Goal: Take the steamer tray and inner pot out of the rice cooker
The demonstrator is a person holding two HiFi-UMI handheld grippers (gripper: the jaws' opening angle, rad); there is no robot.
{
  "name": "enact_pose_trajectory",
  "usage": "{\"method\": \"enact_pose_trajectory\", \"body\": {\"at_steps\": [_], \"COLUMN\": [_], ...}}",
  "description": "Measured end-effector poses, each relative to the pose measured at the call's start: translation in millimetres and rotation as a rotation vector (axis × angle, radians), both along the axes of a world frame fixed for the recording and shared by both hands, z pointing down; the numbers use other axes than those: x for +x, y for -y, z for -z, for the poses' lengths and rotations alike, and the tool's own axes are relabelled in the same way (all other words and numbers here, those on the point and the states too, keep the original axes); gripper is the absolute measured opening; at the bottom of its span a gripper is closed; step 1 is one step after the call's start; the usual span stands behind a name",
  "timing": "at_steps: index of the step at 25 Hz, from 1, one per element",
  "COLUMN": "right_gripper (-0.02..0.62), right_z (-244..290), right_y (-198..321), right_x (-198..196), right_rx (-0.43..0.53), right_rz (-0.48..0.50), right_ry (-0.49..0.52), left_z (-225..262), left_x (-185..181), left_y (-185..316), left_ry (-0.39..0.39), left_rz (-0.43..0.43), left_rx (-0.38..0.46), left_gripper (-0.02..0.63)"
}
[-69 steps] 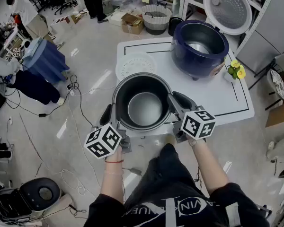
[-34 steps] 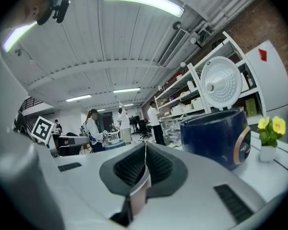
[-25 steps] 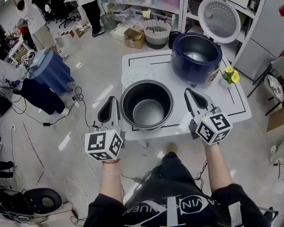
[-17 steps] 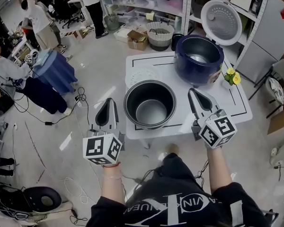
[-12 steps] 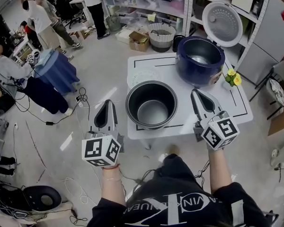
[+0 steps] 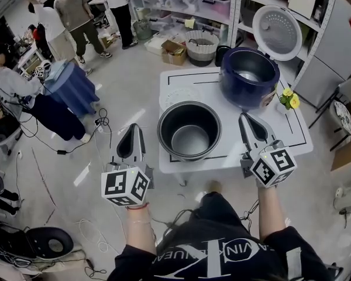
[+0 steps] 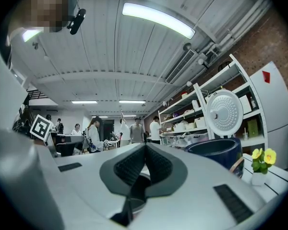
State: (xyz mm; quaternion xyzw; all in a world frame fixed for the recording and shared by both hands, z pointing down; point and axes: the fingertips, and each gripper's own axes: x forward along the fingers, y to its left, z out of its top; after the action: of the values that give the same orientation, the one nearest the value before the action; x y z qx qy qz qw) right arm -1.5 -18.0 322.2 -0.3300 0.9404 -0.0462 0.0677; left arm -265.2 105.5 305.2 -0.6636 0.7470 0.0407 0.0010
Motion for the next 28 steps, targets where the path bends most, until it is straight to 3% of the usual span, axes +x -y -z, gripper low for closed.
{"method": "enact_pose_trajectory", "body": {"at_steps": [28], "right_gripper": [-0.002], "right_z": [-11.6], "right_y": [-0.5], "right_x": [-18.2], "right_rx": [-0.032], "right_rz": [0.036], "right_ry": [-0.019], "left_z": [-4.7], "left_x": [-16.4], "left_y": [-8.4], "left_ry": [-0.034], "left_rz": [0.035], "left_rx": [-0.008], "left_gripper": [0.014]}}
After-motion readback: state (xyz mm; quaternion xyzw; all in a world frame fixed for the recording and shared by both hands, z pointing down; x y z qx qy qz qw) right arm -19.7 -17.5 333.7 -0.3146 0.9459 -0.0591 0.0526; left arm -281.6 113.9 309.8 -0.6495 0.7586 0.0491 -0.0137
